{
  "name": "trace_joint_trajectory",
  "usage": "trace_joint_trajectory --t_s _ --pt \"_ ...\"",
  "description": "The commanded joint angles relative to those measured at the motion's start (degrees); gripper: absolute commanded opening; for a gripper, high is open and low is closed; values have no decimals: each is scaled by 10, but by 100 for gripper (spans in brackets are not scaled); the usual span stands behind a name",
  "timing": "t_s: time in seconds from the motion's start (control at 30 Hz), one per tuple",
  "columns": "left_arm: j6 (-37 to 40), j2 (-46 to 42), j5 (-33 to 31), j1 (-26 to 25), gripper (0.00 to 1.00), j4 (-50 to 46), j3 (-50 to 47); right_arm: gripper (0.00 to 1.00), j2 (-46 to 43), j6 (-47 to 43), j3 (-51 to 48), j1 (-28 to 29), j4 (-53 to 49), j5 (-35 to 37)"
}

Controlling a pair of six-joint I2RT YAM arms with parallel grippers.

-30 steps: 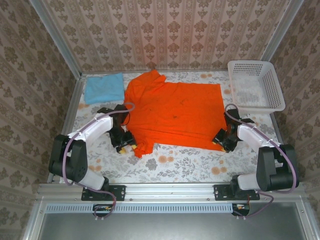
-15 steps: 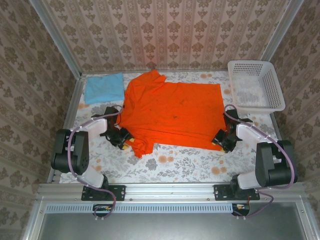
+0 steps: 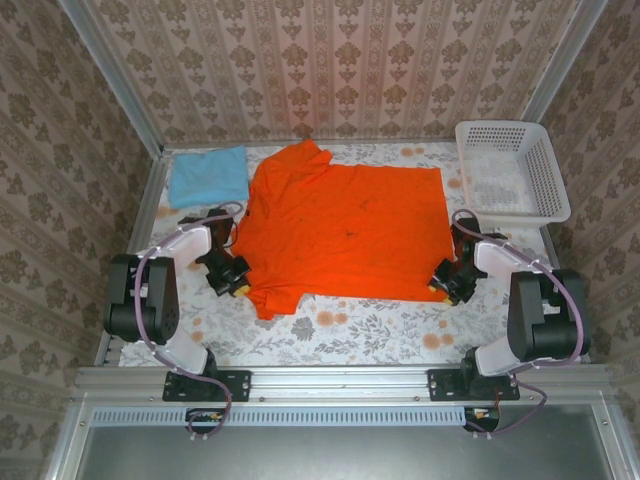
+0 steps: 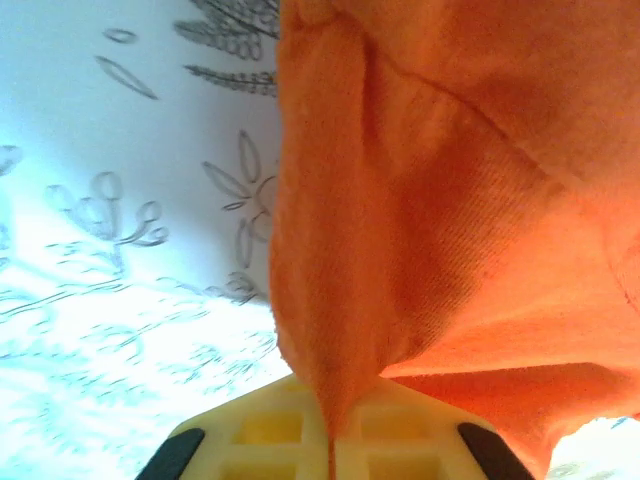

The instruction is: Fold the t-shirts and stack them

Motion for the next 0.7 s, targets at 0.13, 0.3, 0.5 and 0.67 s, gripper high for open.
trace_joint_trajectory --t_s 0.13,0.3,0.5,0.67 --pt "47 -11 -38 1 29 -87 10 39 13 -8 -8 -10 -22 28" --pt "28 -60 35 0 35 -65 1 46 -32 -9 -18 -10 1 -2" --pt "-2 -115 170 -38 22 -7 -85 50 -86 -8 -31 1 34 -32" --pt "-75 -148 211 -66 24 63 -168 50 -91 -15 -25 39 44 -38"
